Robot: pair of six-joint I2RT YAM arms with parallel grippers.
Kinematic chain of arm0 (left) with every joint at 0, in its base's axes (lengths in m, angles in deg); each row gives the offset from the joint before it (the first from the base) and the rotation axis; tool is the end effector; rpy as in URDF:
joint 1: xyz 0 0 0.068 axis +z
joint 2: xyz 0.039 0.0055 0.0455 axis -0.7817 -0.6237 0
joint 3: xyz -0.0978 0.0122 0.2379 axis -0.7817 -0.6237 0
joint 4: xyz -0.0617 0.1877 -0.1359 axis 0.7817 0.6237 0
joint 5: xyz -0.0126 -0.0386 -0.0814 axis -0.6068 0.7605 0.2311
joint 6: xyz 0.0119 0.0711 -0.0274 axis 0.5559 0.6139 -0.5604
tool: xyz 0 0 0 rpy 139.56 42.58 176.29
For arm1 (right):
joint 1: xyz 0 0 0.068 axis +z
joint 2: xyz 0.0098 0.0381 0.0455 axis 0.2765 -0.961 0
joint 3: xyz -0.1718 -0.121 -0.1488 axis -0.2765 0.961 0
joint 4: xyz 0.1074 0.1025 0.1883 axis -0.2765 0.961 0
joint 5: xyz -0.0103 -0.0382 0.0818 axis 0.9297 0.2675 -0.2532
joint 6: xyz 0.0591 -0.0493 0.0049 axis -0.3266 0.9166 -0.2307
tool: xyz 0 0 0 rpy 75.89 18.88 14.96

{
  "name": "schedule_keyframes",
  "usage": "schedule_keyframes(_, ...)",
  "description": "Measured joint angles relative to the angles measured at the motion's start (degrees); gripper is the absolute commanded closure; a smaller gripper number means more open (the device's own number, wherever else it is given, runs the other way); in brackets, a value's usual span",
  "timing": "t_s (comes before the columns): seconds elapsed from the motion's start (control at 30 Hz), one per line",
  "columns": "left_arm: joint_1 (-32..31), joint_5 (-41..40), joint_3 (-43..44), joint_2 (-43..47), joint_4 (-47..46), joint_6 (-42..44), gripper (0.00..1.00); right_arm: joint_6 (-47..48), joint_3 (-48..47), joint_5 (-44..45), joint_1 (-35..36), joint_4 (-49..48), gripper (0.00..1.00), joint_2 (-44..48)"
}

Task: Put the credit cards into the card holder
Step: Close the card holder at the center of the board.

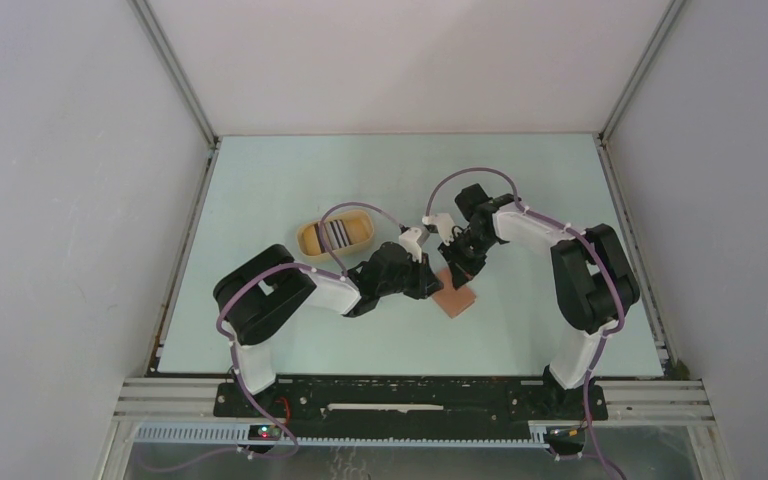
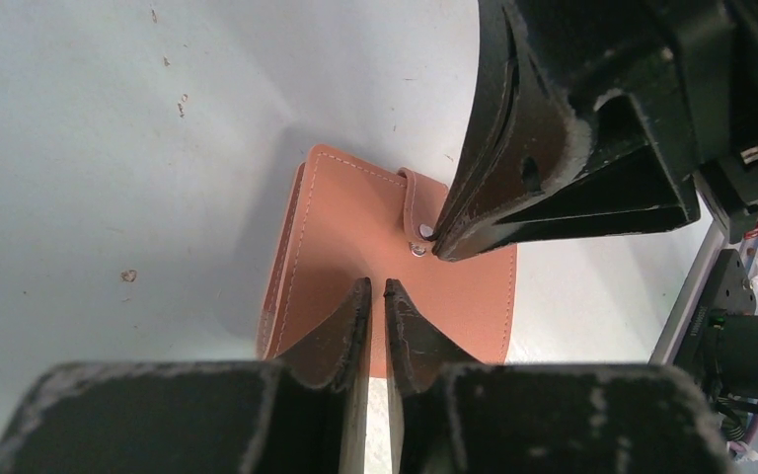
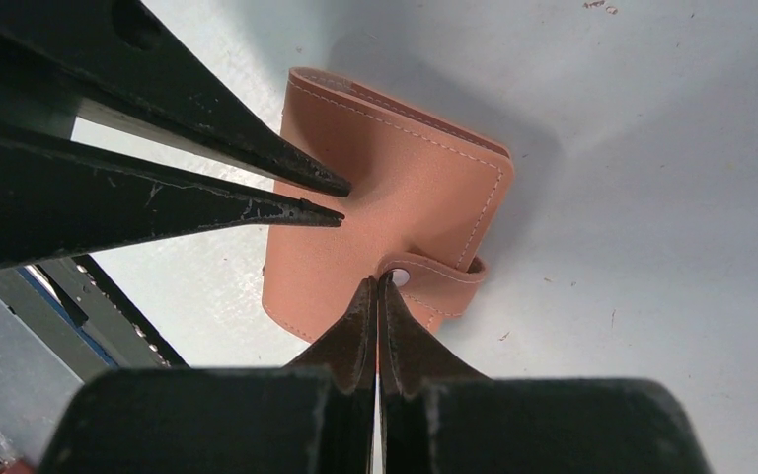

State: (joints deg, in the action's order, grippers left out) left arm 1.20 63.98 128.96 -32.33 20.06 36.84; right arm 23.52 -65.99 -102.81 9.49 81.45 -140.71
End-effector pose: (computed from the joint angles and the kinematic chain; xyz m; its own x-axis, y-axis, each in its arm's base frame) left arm 0.2274 -0.2894 0.1214 -0.7156 -0.0067 -0.6985 0.5411 0.6271 -0.5604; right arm 0.2731 0.1632 0.1462 -0.5773 -0.7390 -0.3474 -0.8140 0.4871 0.3165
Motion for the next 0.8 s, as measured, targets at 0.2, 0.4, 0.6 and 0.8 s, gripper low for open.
schedule_keyframes(0.2, 0.04, 0.0, -0.02, 0.0, 0.0, -0.33, 0.86, -0.39, -0.04, 0.17, 0.2, 0.09, 1.0, 0.0)
schedule_keyframes(0.4, 0.04, 0.02, -0.07, 0.0, -0.04, -0.33, 0.86, -0.37, -0.11, -0.04, 0.22, 0.26, 1.0, 0.0)
schedule_keyframes(0.6, 0.02, 0.0, -0.09, 0.0, -0.15, -0.33, 0.86, -0.35, -0.11, -0.44, 0.22, 0.35, 1.0, 0.0)
schedule_keyframes(0.8, 0.02, 0.02, -0.39, 0.0, -0.7, -0.33, 0.86, -0.13, -0.11, -0.48, 0.22, 0.37, 1.0, -0.02)
